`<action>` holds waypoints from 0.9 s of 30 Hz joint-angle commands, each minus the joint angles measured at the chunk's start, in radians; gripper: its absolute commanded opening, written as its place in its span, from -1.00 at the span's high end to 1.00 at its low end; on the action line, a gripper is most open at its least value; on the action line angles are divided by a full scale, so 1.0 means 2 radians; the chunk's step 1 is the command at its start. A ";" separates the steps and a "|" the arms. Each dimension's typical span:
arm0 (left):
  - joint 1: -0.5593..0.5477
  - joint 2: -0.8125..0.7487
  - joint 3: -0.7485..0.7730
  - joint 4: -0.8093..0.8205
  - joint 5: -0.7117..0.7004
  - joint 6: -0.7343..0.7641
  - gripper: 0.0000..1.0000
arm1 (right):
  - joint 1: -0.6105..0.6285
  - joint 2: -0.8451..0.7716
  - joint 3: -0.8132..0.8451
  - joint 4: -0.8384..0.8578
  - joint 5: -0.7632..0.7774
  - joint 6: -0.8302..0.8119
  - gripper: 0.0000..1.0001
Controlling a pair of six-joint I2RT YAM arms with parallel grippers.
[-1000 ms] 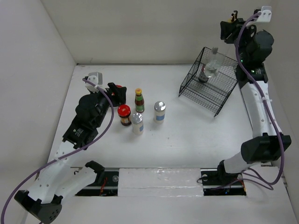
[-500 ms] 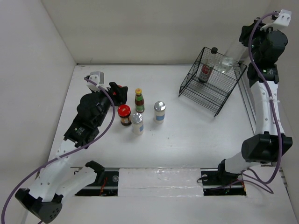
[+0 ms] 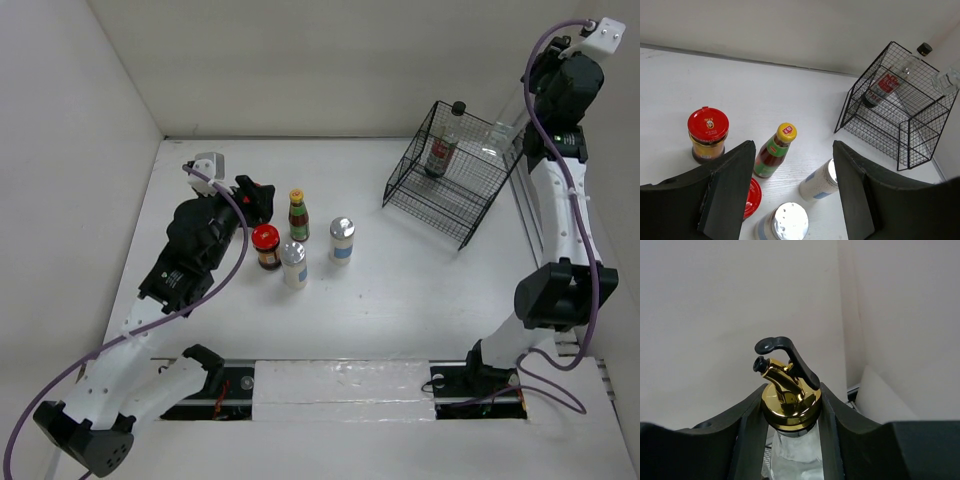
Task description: Organize the condiment bottles
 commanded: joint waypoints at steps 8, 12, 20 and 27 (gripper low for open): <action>0.002 -0.002 -0.003 0.019 0.005 -0.003 -0.17 | 0.010 0.015 0.015 0.126 0.069 -0.008 0.61; 0.002 -0.002 -0.003 0.019 0.005 -0.003 -0.17 | 0.014 0.016 0.002 0.129 0.080 -0.008 0.61; 0.002 -0.002 -0.003 0.019 0.005 -0.003 -0.17 | 0.029 0.016 -0.063 0.164 0.091 -0.012 0.61; 0.002 -0.002 -0.003 0.019 0.005 -0.003 -0.17 | 0.045 0.002 -0.131 0.195 0.120 -0.022 0.61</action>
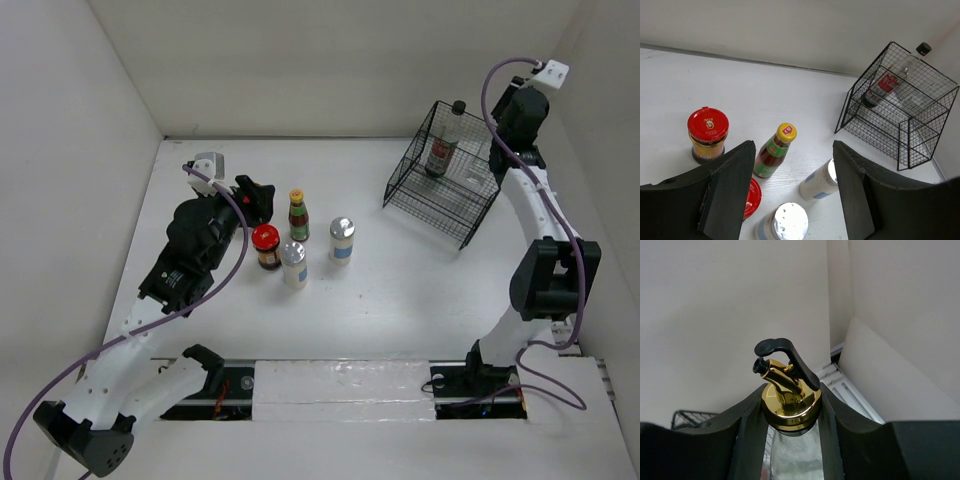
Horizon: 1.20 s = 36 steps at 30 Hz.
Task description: Organize the condiment bottles
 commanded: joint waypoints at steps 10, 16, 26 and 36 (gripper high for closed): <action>0.002 -0.003 -0.003 0.019 0.009 -0.003 -0.17 | 0.024 -0.031 -0.062 0.110 0.047 0.000 0.53; 0.002 -0.003 -0.003 0.019 0.009 -0.003 -0.17 | 0.024 -0.036 -0.078 0.110 0.053 0.005 0.04; 0.002 -0.003 -0.003 0.019 0.003 -0.003 -0.20 | 0.044 -0.117 -0.088 0.100 -0.002 0.010 -0.52; 0.002 -0.012 -0.003 -0.004 -0.105 -0.047 -0.22 | 0.201 -0.094 -0.094 0.049 -0.387 -0.013 0.78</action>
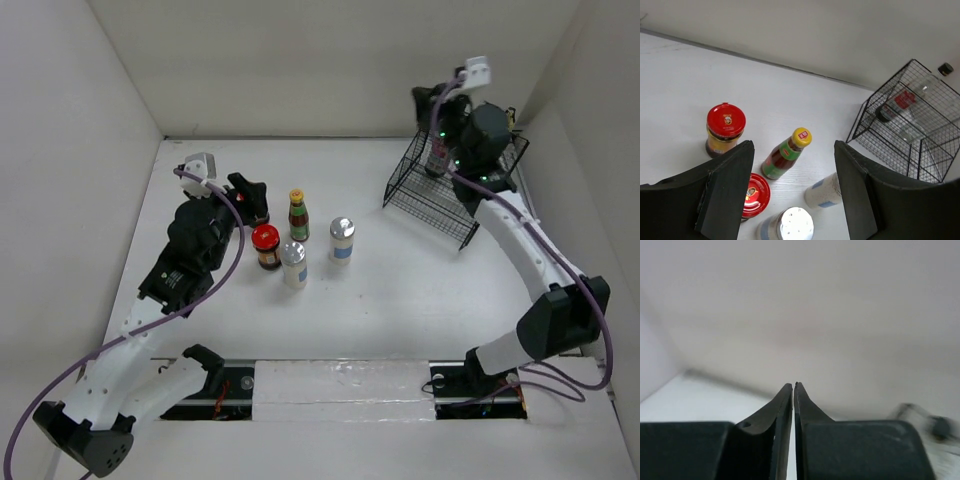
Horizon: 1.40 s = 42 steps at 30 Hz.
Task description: Organize the condiment bottles
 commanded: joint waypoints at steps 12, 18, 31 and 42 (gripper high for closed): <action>0.002 -0.026 -0.003 -0.007 -0.078 -0.038 -0.24 | 0.188 0.133 -0.031 -0.058 -0.241 -0.056 -0.65; 0.002 -0.026 -0.003 0.002 -0.062 -0.034 -0.24 | 0.202 0.175 0.010 -0.090 -0.225 -0.072 -0.65; 0.002 -0.021 -0.003 0.002 -0.042 -0.025 -0.24 | 0.206 0.246 0.042 -0.022 -0.215 -0.028 -0.43; 0.002 -0.016 -0.003 0.007 -0.038 -0.025 -0.24 | 0.206 0.263 0.042 0.033 -0.219 -0.001 0.21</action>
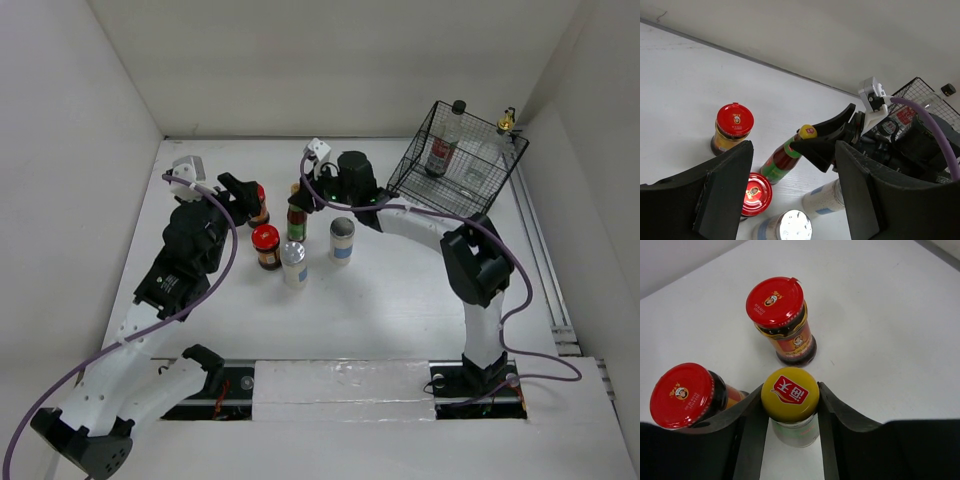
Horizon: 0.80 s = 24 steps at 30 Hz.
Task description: Organize the condiment bottles
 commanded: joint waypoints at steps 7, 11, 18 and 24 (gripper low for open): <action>0.002 -0.002 -0.003 0.021 0.011 0.006 -0.24 | -0.017 -0.072 0.010 0.119 -0.010 0.049 0.42; 0.002 -0.002 -0.003 0.021 0.011 0.010 -0.24 | -0.046 -0.109 0.015 0.156 0.000 0.075 0.48; 0.002 -0.002 -0.003 0.021 0.016 0.010 -0.24 | -0.109 -0.179 -0.028 0.168 0.037 0.099 0.48; 0.002 -0.002 -0.003 0.021 0.020 0.010 -0.24 | -0.187 -0.233 -0.061 0.143 0.091 0.099 0.48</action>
